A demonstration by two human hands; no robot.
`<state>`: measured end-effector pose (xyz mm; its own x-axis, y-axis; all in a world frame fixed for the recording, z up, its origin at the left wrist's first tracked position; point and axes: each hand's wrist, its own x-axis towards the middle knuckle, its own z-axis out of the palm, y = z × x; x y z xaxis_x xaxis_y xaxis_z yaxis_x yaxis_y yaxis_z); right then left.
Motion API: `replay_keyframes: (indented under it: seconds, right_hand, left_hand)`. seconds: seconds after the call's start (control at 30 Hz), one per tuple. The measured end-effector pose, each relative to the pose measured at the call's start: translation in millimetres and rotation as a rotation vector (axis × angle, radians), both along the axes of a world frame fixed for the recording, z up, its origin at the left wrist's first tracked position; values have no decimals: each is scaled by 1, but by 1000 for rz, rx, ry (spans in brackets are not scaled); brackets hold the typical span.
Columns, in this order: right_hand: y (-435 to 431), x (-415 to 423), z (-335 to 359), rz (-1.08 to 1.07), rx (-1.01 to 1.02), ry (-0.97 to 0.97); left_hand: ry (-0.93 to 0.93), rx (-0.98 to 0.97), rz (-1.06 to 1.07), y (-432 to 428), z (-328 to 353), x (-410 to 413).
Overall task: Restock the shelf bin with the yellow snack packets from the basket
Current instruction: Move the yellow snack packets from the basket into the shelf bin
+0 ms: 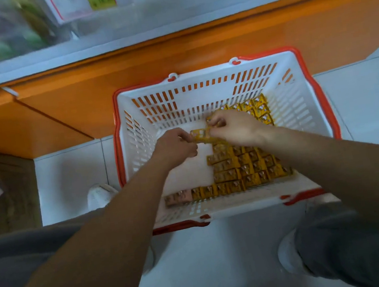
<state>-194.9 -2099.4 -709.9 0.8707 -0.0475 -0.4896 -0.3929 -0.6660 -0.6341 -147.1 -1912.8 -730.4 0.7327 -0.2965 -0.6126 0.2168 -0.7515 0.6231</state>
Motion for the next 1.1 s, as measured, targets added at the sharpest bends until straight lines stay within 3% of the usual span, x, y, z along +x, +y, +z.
replay_keyframes:
  seconds: [0.2,0.33,0.43,0.6,0.9,1.1]
  right_hand:
    - [-21,-7,101,-429,320,-39]
    - [-20,-15,188,-509,645,-67]
    - [-10,-25,243,-552,859,-164]
    - [14,-43,284,-556,1049,-355]
    - [39,-45,268,-572,1061,-391]
    - [39,-34,257,-550,1071,-377]
  left_hand:
    - [-132,-295,298,-19,111,15]
    - [-101,-571,407,-22,207,11]
    - [31,-793,347,-22,261,-6]
    - [72,-931,227,-16,296,-33]
    - [36,-941,408,5,278,-29]
    - [-130,-798,428,-5,268,-26]
